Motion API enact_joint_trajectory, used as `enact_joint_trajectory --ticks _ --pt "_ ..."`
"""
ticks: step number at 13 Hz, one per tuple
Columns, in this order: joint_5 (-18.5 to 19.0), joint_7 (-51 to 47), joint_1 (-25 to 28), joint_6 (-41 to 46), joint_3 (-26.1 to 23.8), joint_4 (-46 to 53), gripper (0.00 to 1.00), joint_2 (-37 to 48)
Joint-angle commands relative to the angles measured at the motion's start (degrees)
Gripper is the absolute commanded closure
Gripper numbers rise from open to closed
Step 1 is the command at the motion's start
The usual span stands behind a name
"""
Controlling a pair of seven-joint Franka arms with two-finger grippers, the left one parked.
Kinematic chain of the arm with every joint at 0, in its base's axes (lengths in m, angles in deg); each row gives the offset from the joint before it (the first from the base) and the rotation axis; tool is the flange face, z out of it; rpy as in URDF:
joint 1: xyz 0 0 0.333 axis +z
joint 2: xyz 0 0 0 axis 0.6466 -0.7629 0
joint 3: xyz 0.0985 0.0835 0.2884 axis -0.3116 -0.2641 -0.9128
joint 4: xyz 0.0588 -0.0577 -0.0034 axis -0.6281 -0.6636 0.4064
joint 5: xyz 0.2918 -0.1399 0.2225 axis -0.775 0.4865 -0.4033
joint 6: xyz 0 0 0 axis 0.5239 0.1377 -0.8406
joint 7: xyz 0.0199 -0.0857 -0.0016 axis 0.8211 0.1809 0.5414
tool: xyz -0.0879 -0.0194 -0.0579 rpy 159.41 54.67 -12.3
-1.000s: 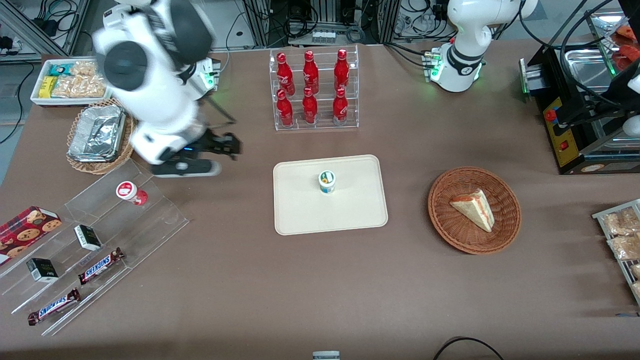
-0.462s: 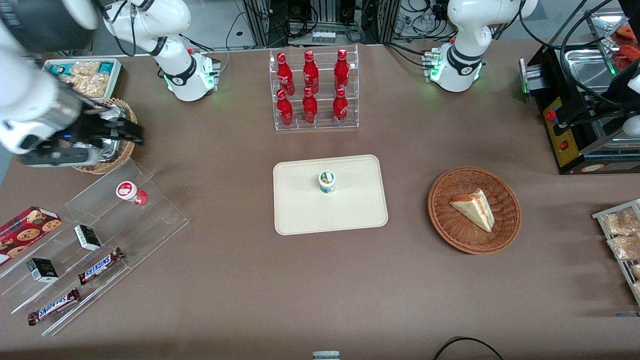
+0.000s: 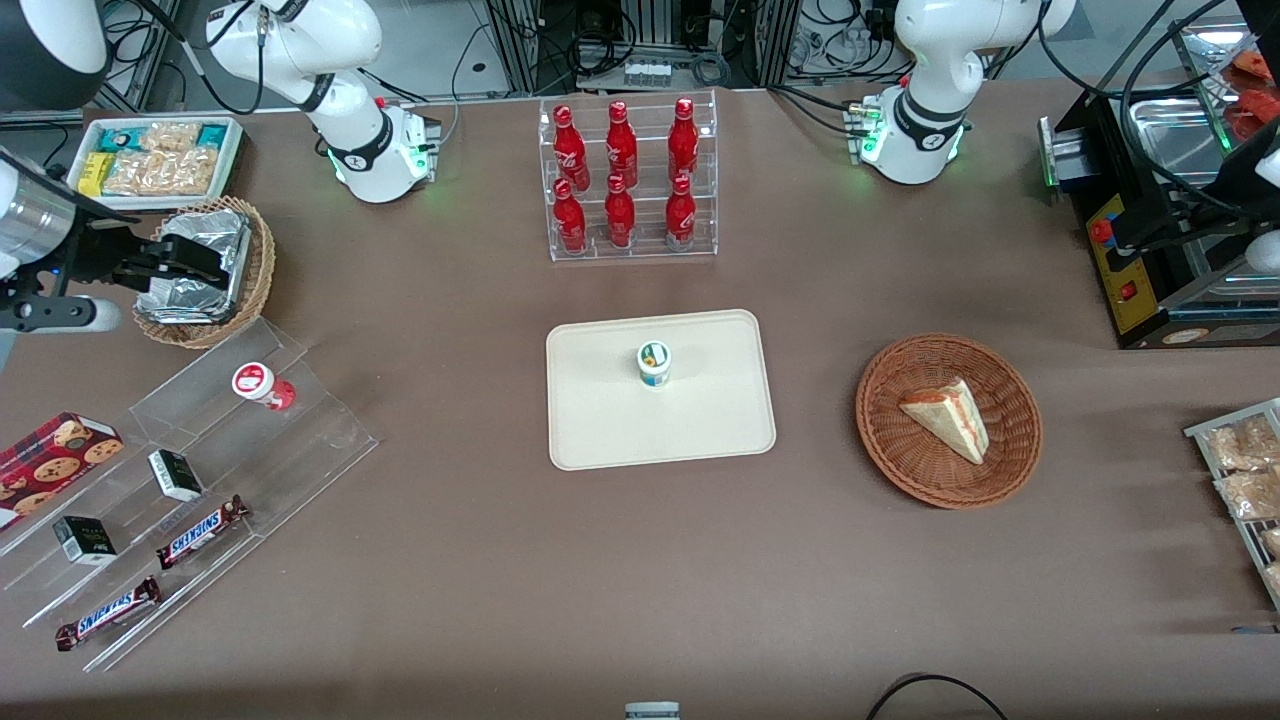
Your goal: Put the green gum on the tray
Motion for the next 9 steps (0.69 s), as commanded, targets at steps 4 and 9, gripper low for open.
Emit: enact_joint_trajectory --ticks 4,9 --pt "0.08 1.07 -3.37 0.49 0.09 1.85 0.0 -0.32" --pt "-0.1 0.98 -3.99 -0.3 0.09 1.85 0.0 -1.46"
